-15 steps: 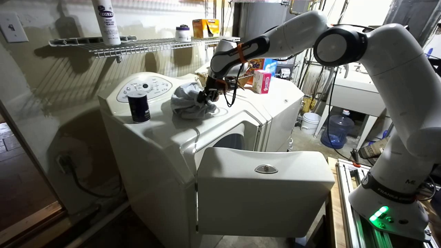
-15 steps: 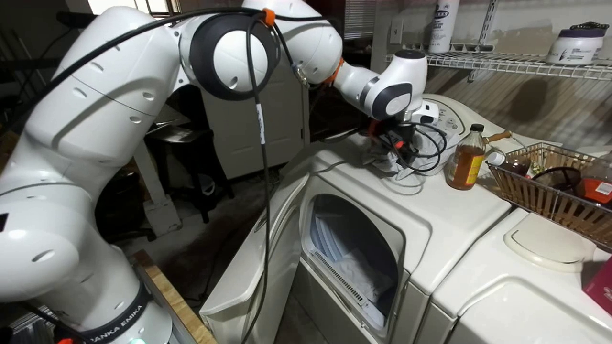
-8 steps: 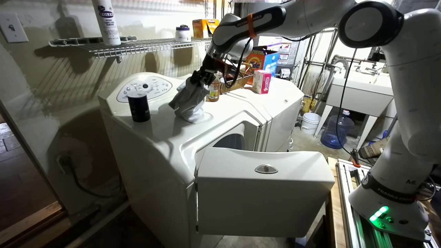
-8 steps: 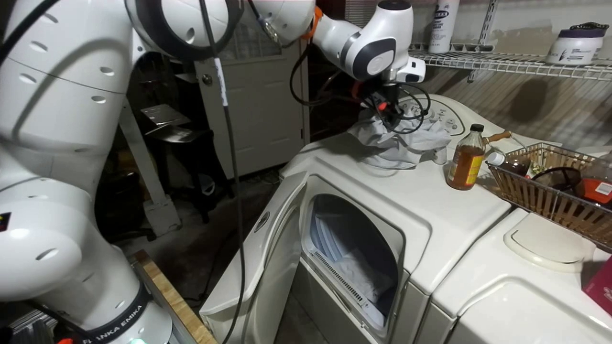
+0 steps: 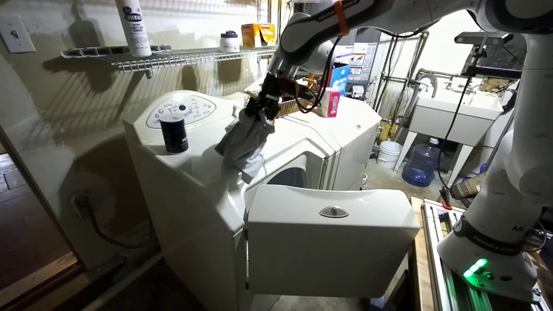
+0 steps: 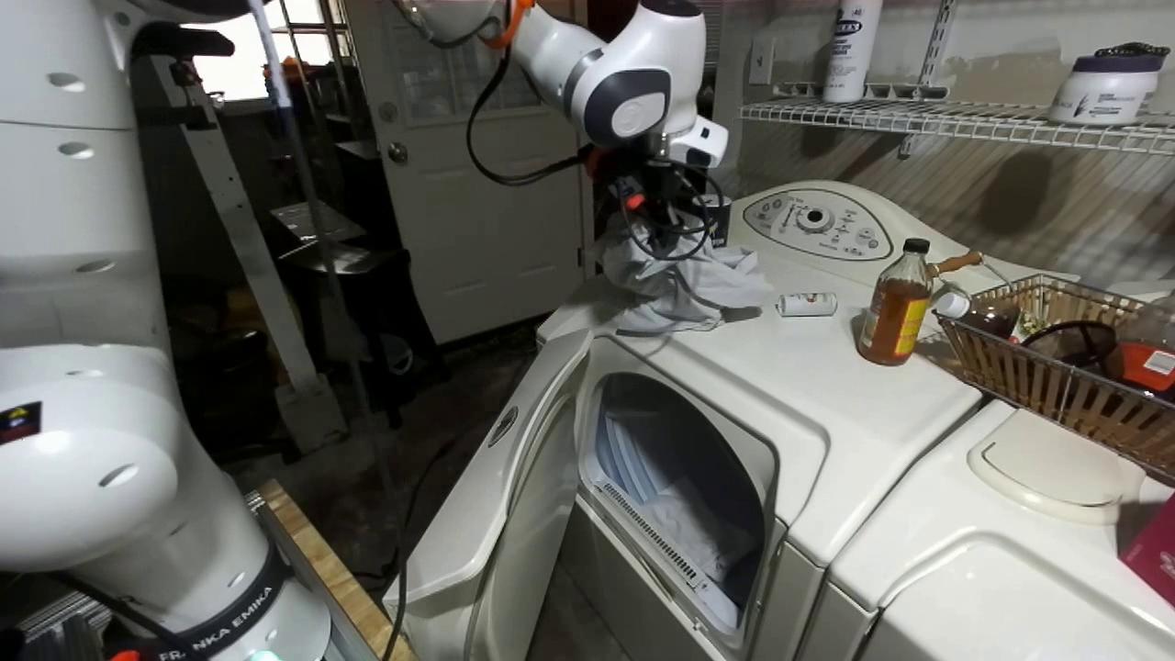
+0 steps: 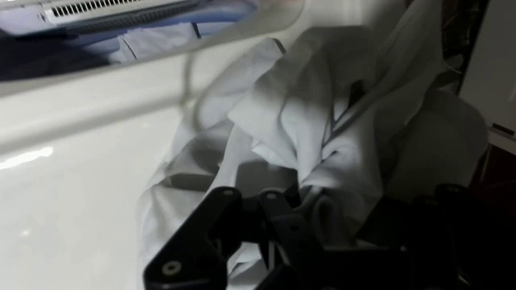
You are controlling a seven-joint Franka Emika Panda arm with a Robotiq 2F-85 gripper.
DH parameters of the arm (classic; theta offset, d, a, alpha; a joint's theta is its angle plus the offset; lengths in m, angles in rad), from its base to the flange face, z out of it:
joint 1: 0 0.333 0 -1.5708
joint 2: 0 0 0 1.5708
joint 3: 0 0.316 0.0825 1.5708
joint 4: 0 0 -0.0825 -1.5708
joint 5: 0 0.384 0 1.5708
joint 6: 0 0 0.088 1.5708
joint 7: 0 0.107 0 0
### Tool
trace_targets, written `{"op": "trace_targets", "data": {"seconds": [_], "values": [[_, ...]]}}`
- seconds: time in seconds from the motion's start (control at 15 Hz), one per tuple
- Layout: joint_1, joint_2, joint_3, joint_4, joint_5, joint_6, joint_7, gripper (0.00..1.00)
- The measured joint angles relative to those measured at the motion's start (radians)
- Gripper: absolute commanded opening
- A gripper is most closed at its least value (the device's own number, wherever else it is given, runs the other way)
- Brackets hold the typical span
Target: Put the item of clothing on top of the washing machine on the left inside the machine.
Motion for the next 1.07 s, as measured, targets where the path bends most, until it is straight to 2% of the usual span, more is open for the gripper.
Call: {"op": "trace_targets", "data": {"seconds": [0.27, 0.6, 0.87, 1.07], "values": [[0.06, -0.122, -0.056, -0.221, -0.072, 0.008, 0.178, 0.0], [0.076, -0.252, -0.106, -0.46, -0.279, -0.015, 0.465, 0.0], [0.059, -0.271, -0.129, -0.56, -0.397, -0.057, 0.617, 0.0], [0.046, -0.222, -0.149, -0.586, -0.451, -0.042, 0.658, 0.0]]}}
